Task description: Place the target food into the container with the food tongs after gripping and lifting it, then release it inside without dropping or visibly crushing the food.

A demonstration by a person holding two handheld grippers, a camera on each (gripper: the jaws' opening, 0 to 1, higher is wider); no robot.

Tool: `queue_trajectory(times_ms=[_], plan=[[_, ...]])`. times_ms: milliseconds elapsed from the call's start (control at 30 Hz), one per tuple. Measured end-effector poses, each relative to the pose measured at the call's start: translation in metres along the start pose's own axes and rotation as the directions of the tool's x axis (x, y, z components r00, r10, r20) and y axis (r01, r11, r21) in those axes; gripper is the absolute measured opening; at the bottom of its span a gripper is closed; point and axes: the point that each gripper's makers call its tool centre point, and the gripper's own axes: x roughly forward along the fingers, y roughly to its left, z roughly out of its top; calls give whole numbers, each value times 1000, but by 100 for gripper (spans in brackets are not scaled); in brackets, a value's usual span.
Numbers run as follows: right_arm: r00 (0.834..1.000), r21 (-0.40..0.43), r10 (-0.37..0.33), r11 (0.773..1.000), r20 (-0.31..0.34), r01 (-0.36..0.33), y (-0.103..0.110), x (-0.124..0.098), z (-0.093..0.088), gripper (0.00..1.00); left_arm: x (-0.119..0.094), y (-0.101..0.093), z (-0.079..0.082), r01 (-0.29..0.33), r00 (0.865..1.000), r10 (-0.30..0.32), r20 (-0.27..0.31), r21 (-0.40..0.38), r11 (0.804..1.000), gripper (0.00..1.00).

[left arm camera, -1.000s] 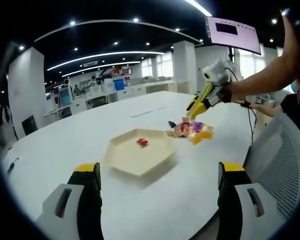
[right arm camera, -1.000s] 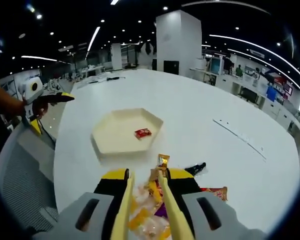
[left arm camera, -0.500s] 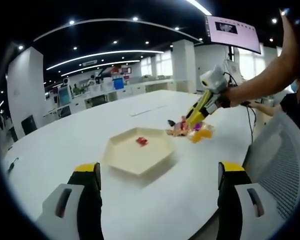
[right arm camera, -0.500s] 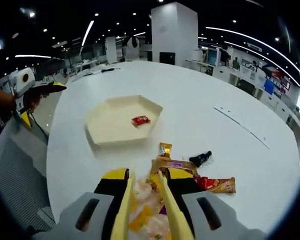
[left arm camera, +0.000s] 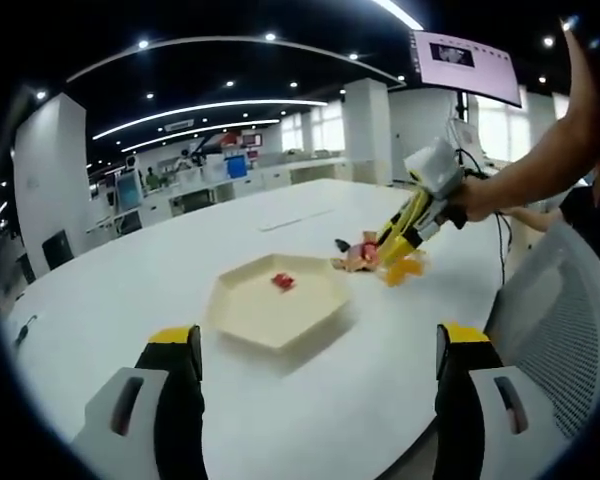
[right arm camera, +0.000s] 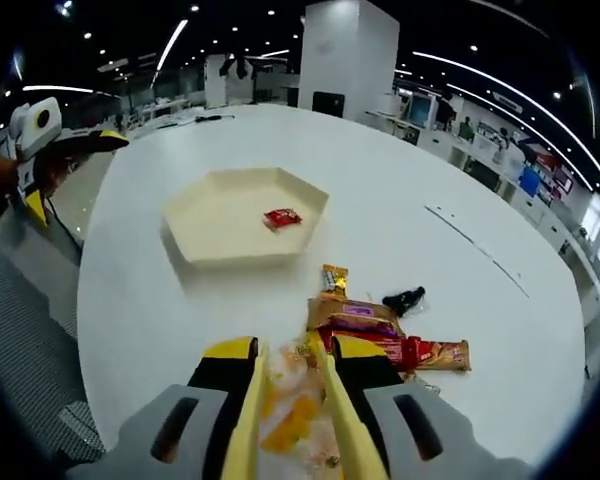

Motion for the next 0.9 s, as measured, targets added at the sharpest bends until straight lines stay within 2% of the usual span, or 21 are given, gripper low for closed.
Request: queue_trajectory(times_ms=[67, 200, 267, 300, 533, 600, 900], plan=[[999, -33, 34, 999, -1, -34, 6, -1, -1, 28, 0, 0, 0, 2, 1000, -2, 1, 2, 1000, 93], [1000, -35, 29, 999, 4, -29, 9, -6, 1, 28, 0, -1, 1, 3, 1000, -3, 2, 2, 1000, 93], [999, -14, 29, 999, 32, -29, 12, -11, 7, 28, 0, -1, 0, 1, 1000, -1, -1, 0, 1000, 93], [997, 29, 40, 999, 73, -42, 18, -13, 14, 28, 0, 0, 0, 0, 1000, 0, 2, -1, 1000, 93], [994, 36, 88, 995, 69, -91, 39, -12, 13, 28, 0, -1, 0, 4, 1000, -4, 1, -1, 1000, 93], [988, 91, 135, 986, 70, -142, 47, -10, 9, 28, 1, -1, 0, 4, 1000, -4, 1, 0, 1000, 93], [995, 110, 100, 989, 27, -102, 36, -13, -7, 28, 1, 0, 0, 2, 1000, -2, 2, -3, 1000, 93]])
